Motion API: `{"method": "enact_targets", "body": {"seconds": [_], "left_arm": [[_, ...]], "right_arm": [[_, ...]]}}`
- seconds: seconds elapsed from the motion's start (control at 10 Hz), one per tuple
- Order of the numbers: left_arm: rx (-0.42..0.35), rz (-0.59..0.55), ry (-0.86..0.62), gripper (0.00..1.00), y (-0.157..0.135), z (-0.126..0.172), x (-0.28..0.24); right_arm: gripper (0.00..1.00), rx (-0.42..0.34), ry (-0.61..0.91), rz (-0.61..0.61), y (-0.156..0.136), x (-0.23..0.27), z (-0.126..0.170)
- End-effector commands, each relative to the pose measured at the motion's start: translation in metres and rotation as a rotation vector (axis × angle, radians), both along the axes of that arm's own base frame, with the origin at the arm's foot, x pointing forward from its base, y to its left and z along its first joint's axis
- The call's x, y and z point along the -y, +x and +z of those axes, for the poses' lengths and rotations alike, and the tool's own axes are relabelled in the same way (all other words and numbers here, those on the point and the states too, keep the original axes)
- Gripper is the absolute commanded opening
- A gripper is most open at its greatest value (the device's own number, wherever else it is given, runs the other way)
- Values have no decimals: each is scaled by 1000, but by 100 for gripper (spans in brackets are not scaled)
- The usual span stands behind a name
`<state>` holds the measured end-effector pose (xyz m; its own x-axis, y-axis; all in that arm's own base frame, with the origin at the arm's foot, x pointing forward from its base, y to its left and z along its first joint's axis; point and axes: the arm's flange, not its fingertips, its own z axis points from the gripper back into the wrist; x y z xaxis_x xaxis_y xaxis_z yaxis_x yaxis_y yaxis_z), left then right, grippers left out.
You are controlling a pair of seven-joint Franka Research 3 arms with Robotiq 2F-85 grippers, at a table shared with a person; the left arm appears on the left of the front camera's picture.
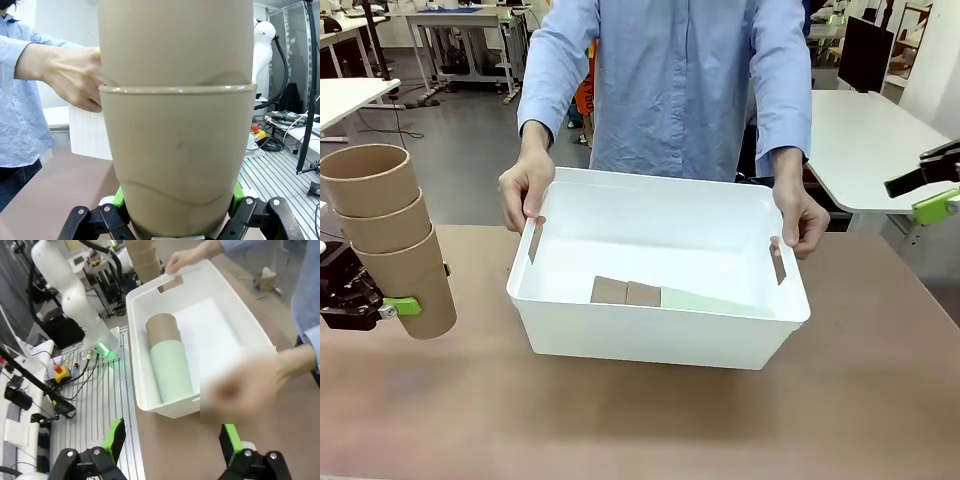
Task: Stack the cups and store them in the basket.
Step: Place the stack of Reusable plastic cups into the Pantry Basket.
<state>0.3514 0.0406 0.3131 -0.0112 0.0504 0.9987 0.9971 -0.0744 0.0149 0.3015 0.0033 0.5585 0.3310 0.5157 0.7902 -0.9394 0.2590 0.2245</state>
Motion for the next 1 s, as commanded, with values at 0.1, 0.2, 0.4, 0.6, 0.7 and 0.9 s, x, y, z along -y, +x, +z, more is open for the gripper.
{"method": "enact_targets", "body": {"seconds": [0.1, 0.2, 0.4, 0.6, 0.7, 0.9], "left_arm": [[13, -2, -10, 84, 0, 4, 1], [13, -2, -10, 84, 0, 4, 1], [13, -2, -10, 84, 0, 4, 1], [13, -2, -10, 84, 0, 4, 1], [13, -2, -10, 84, 0, 4, 1], [13, -2, -10, 84, 0, 4, 1]], "right_arm": [[100, 88, -19, 23, -3, -1, -4], [100, 75, -13, -17, -3, -1, -3], [100, 47, -17, 17, 2, 6, -5], [100, 47, -17, 17, 2, 6, -5], [100, 47, -17, 17, 2, 6, -5], [100, 47, -17, 17, 2, 6, -5]]}}
